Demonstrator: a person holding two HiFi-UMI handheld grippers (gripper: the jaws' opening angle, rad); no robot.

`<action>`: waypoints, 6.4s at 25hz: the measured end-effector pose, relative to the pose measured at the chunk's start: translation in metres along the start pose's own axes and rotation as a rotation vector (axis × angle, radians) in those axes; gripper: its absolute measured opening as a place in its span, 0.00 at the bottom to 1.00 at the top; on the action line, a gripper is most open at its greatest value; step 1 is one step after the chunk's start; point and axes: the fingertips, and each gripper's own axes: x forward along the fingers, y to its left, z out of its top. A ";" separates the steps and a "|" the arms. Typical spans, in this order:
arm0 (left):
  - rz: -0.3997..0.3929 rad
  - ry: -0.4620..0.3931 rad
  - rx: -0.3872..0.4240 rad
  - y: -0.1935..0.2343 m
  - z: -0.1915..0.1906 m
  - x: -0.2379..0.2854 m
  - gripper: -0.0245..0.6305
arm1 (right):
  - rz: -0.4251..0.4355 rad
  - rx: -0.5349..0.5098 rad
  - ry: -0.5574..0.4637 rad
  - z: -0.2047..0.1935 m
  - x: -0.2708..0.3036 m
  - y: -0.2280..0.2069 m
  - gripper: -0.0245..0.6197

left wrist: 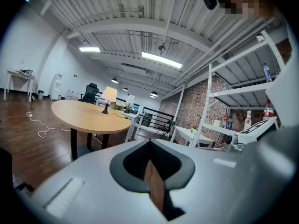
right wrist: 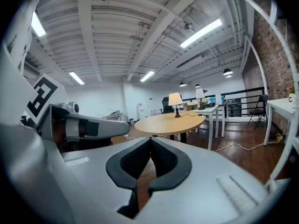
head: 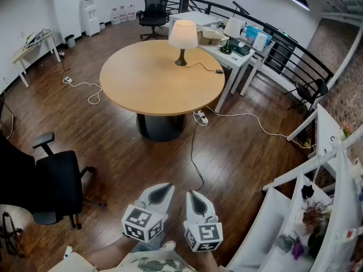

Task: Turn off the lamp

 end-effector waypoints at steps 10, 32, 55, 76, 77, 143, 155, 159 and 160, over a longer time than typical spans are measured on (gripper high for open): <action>-0.034 -0.007 -0.056 0.063 0.038 0.064 0.04 | 0.013 -0.069 0.049 0.034 0.090 -0.015 0.04; -0.153 -0.054 -0.116 0.141 0.108 0.105 0.04 | -0.094 -0.121 0.086 0.088 0.176 0.004 0.04; -0.036 -0.078 -0.018 0.098 0.127 0.252 0.04 | 0.035 -0.034 -0.015 0.119 0.228 -0.138 0.04; 0.066 -0.010 0.071 -0.022 0.120 0.467 0.04 | 0.052 0.050 -0.061 0.158 0.209 -0.410 0.04; 0.067 -0.010 0.073 -0.023 0.121 0.470 0.04 | 0.048 0.066 -0.064 0.158 0.209 -0.417 0.04; 0.498 0.013 -0.170 0.251 0.183 0.907 0.04 | 0.487 -0.060 0.197 0.245 0.670 -0.656 0.04; 0.602 0.045 -0.215 0.291 0.160 0.939 0.06 | 0.571 -0.088 0.247 0.236 0.697 -0.673 0.04; 0.628 0.062 -0.235 0.306 0.150 0.936 0.08 | 0.575 -0.080 0.262 0.234 0.702 -0.675 0.04; 0.632 0.073 -0.241 0.309 0.146 0.935 0.09 | 0.577 -0.077 0.265 0.233 0.704 -0.676 0.04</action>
